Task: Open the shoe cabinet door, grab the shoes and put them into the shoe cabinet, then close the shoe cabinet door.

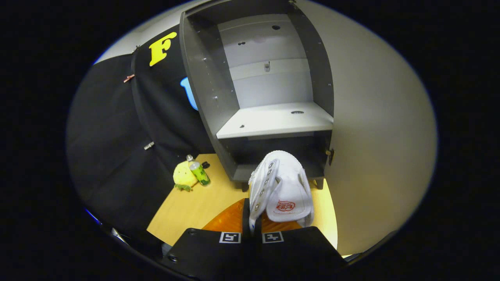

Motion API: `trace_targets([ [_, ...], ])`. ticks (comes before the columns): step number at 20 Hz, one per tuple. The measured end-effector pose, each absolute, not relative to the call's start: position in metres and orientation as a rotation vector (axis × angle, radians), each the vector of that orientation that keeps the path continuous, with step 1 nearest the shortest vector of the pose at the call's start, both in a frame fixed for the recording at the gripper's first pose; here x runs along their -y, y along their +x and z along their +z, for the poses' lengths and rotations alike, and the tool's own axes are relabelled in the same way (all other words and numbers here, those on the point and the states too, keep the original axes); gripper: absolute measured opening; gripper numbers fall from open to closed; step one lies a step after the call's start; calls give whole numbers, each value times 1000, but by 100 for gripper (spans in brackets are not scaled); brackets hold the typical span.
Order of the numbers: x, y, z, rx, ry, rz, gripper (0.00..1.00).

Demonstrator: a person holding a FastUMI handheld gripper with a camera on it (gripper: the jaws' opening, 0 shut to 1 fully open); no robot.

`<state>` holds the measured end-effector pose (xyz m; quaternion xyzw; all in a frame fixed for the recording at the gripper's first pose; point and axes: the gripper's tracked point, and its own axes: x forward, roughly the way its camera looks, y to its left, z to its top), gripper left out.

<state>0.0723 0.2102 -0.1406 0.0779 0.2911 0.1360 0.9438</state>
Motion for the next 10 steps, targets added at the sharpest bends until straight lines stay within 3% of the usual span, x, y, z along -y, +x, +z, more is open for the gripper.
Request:
trace_targets([
  [5,-223,133,-77,-470,111,274,5],
  [10,-238,204,-50,-465,105,278,5],
])
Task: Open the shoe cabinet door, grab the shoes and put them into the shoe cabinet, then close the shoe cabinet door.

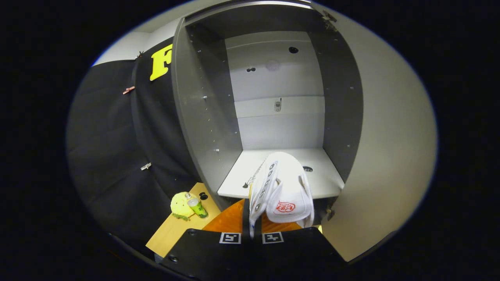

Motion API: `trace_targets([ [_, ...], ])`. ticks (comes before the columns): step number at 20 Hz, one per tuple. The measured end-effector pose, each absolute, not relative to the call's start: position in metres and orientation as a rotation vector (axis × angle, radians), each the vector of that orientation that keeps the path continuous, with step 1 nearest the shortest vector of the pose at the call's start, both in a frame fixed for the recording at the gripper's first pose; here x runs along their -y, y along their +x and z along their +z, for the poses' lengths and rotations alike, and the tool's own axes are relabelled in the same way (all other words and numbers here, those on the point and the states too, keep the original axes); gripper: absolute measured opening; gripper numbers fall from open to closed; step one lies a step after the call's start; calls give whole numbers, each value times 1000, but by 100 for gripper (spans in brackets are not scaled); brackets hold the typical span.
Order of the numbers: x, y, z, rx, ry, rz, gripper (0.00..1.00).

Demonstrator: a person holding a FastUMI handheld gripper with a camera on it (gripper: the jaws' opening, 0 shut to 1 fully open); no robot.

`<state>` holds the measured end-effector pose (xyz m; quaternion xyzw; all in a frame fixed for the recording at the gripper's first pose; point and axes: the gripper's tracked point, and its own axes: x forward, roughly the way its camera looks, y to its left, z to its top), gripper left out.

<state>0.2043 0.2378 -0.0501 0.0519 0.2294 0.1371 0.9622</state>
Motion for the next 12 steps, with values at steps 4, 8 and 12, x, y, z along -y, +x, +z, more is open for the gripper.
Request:
trace_targets([
  [4,-245,259,-57,-479,55,261,5],
  [8,-250,304,-81,-521,20,228,5],
  [12,-249,345,-117,-578,-32,205,5],
])
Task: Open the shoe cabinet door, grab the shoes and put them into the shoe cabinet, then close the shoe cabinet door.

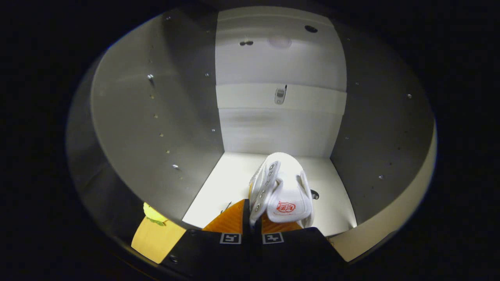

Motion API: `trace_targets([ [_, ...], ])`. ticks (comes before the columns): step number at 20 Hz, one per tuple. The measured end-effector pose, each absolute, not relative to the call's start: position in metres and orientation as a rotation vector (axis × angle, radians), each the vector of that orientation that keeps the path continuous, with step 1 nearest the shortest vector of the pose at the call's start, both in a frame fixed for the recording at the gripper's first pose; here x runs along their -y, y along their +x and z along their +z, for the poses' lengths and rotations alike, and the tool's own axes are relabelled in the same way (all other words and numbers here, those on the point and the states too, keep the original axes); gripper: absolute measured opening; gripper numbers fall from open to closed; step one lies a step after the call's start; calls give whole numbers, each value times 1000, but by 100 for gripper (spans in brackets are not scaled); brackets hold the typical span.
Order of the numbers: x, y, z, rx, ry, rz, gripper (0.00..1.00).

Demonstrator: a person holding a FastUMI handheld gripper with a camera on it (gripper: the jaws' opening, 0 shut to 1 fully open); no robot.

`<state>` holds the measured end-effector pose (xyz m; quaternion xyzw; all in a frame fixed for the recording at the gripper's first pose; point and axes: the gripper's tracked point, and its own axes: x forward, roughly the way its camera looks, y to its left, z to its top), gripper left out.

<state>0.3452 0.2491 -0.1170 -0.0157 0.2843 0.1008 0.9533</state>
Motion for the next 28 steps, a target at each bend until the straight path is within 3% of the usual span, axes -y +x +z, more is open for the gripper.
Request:
trace_targets([
  [8,-250,406,-156,-613,-95,166,5],
  [19,-258,420,-174,-613,-167,153,7],
  [22,-259,414,-175,-607,-142,161,16],
  [26,-267,398,-165,-578,-106,174,73],
  [28,-268,387,-156,-539,-129,177,77],
])
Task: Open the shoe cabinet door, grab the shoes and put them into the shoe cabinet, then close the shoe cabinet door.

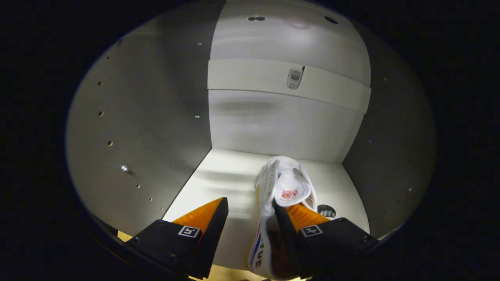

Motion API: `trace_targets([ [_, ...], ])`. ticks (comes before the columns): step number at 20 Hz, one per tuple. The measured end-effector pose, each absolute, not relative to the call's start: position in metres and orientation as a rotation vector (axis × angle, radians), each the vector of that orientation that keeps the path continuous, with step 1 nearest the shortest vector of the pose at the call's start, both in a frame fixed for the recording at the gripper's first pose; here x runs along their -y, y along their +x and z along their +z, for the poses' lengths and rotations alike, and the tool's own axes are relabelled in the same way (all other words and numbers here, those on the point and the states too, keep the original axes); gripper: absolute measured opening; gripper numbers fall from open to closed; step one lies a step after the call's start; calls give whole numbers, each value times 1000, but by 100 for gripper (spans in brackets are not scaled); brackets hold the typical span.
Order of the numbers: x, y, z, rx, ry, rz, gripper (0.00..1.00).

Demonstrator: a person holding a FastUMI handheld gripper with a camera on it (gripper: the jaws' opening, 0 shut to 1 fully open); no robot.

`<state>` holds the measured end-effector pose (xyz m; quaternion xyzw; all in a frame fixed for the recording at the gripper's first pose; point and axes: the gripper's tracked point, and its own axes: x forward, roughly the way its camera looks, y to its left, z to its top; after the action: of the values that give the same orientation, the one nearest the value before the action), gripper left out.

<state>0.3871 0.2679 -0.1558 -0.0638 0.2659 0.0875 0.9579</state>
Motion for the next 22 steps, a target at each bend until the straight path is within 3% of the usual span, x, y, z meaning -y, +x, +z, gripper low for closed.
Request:
trace_targets([
  [5,-272,355,-124,-432,-67,203,95],
  [8,-267,332,-90,-313,-66,203,98],
  [13,-263,274,-30,-177,-55,196,98],
  [22,-258,95,45,-60,-9,278,98],
])
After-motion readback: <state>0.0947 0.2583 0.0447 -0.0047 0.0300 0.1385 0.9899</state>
